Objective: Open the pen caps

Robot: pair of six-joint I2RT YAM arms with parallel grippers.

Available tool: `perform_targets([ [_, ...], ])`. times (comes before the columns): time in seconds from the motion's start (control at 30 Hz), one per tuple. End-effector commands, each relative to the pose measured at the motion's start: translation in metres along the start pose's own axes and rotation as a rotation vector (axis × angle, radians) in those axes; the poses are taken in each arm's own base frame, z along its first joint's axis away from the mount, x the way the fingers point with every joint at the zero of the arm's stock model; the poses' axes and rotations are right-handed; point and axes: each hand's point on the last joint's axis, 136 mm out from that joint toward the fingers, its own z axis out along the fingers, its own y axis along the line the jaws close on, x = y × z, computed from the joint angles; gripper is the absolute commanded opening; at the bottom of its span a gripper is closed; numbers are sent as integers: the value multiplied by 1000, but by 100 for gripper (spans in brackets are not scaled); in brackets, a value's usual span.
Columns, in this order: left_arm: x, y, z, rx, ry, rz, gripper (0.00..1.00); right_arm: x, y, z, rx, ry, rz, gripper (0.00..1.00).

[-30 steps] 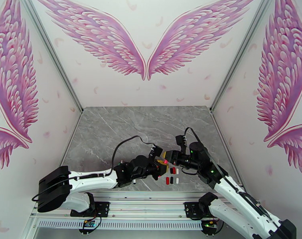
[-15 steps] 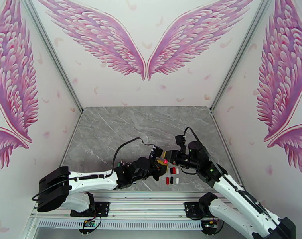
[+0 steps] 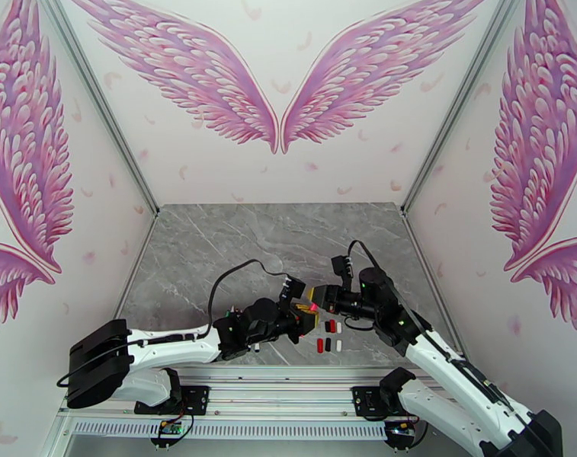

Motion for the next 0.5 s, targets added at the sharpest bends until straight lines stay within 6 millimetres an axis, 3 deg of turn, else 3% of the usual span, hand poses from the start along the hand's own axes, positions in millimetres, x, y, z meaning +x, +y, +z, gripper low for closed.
perform_targets([
  [0.0,57,2,-12,22,208,15,5,-63,17,-18,-10,-274,-62,11],
  [0.27,54,18,-12,-102,175,38,6,-64,-15,-24,137,-325,18,10],
  [0.47,56,17,-12,-115,192,50,5,-65,-15,-25,137,-335,6,10],
])
